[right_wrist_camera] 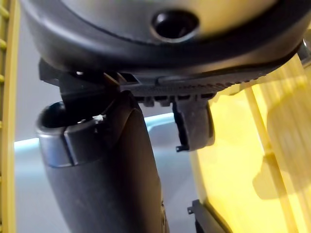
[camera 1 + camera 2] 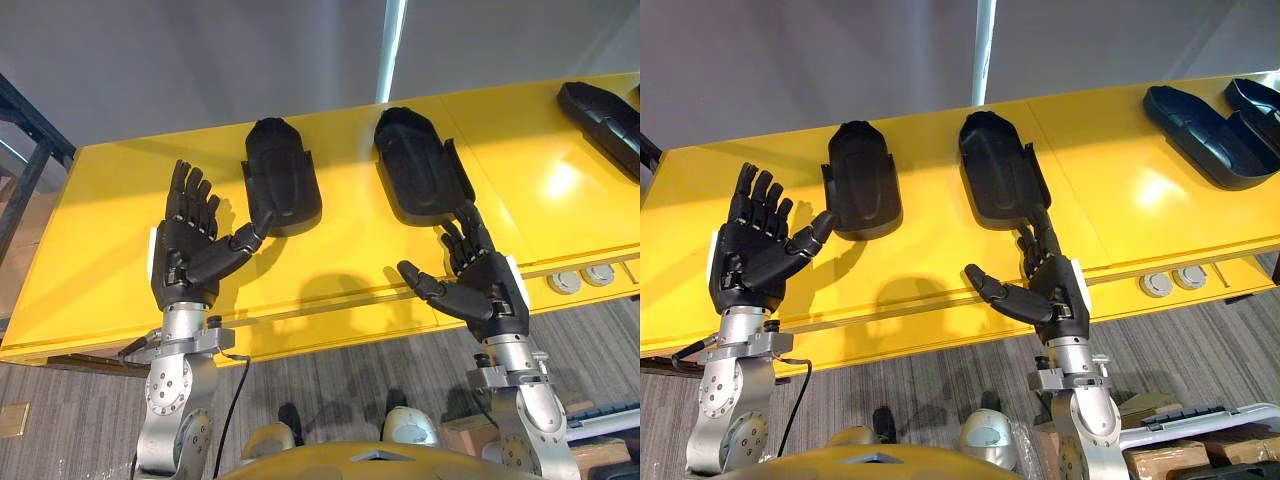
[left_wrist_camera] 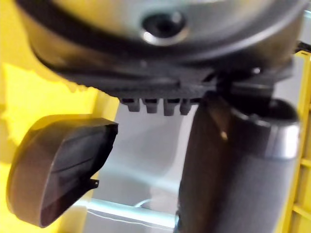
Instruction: Walk over and take three plastic housings, then place them on the shelf
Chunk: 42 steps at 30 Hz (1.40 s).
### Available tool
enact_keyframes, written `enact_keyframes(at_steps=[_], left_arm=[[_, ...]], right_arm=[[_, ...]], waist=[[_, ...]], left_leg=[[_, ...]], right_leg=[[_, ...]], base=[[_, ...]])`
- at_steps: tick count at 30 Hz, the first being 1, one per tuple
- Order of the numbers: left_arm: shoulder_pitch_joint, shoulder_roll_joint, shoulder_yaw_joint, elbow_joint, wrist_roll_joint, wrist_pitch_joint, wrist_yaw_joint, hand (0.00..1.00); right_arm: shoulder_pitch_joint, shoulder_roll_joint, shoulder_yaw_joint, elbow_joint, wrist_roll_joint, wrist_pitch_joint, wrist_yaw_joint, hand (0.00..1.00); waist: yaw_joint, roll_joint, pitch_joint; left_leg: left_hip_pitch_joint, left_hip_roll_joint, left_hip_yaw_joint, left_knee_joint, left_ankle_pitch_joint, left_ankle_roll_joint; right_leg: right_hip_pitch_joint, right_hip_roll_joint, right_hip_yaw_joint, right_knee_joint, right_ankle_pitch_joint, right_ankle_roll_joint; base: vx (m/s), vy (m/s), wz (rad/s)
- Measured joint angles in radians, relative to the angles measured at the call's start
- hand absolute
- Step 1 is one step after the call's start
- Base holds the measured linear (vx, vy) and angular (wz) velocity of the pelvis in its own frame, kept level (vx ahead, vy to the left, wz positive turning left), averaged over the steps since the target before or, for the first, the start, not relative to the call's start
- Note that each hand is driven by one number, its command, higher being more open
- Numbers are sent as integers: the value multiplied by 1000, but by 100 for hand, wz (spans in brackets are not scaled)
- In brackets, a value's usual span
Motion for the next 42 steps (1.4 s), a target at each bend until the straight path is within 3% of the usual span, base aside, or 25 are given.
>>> enact_keyframes(at_steps=[16, 42], left_arm=[[3, 1, 4, 1, 2, 0, -3, 100], [2, 9, 35, 7, 14, 9, -32, 100]], right_arm=[[-40, 0, -33, 0, -39, 16, -24, 100], [-172, -1, -51, 71, -157, 38, -83, 100]], waist=[[21, -1, -1], [27, -8, -23]], left_leg=[[-15, 1, -24, 16, 0, 0], [-16, 0, -56, 12, 9, 0]], right_leg=[[7, 0, -14, 1, 1, 0], [30, -1, -51, -10, 2, 1]], base=[[-3, -1, 3], [-3, -2, 3]])
